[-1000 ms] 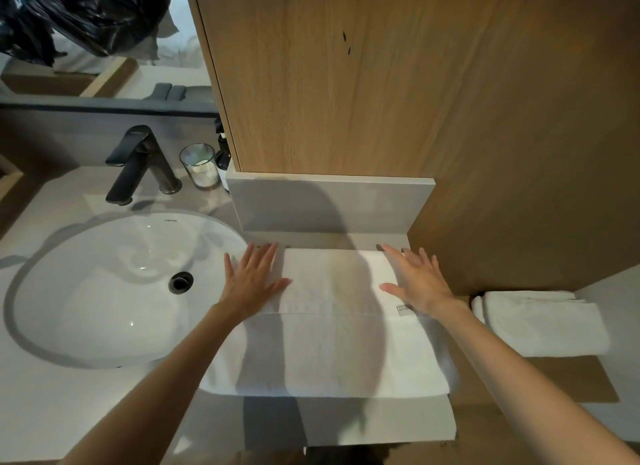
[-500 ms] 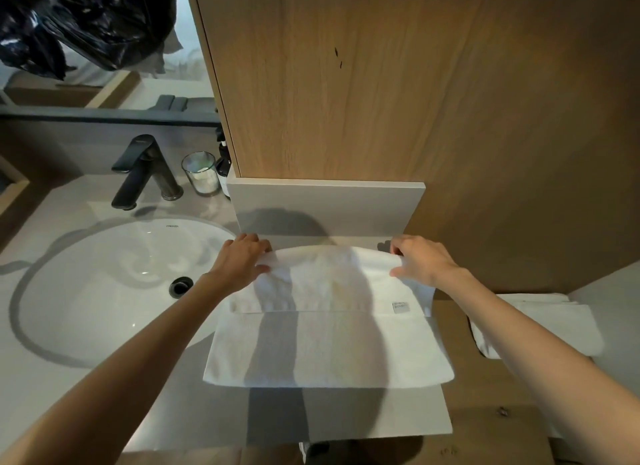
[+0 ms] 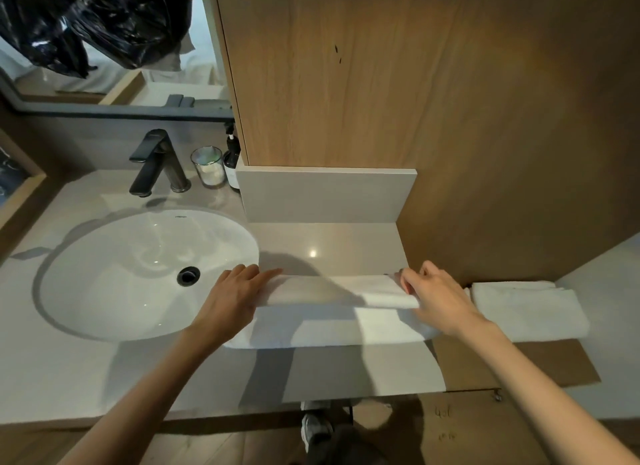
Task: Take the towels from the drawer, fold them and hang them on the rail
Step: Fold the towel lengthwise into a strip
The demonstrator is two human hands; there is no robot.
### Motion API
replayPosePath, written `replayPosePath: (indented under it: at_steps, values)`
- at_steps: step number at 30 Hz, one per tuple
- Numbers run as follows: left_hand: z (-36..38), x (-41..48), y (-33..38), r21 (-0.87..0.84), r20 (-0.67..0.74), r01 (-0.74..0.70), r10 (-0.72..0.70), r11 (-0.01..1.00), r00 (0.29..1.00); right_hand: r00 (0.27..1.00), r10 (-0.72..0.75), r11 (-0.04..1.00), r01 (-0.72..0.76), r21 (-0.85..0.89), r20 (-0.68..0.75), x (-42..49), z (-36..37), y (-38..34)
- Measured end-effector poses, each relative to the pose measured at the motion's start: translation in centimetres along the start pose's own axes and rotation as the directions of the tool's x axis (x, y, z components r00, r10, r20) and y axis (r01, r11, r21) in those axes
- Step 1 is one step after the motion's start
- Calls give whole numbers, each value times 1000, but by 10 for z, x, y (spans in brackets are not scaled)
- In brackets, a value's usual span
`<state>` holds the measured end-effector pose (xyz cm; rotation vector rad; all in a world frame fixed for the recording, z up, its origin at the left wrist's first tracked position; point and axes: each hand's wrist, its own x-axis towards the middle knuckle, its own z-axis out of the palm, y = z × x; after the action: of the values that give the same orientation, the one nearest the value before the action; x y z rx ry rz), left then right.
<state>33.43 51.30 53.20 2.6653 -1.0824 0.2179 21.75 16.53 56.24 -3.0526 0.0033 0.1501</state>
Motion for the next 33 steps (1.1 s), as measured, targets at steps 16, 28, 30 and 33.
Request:
replayPosePath:
  at_steps: [16,28,30,33]
  values:
    - [17,-41,27,15,391,70,-70,997,918,929,70,969,-150,198,364,-33,35,-20]
    - [78,1,92,97,301,345,-358,934,884,945,290,936,-313,159,154,19,94,-127]
    - [80,-3,93,109,281,378,-393,919,875,947,299,937,-315,148,117,19,98,-125]
    - [83,-4,92,123,250,379,-399,917,882,960,269,955,-276,104,74,20,96,-111]
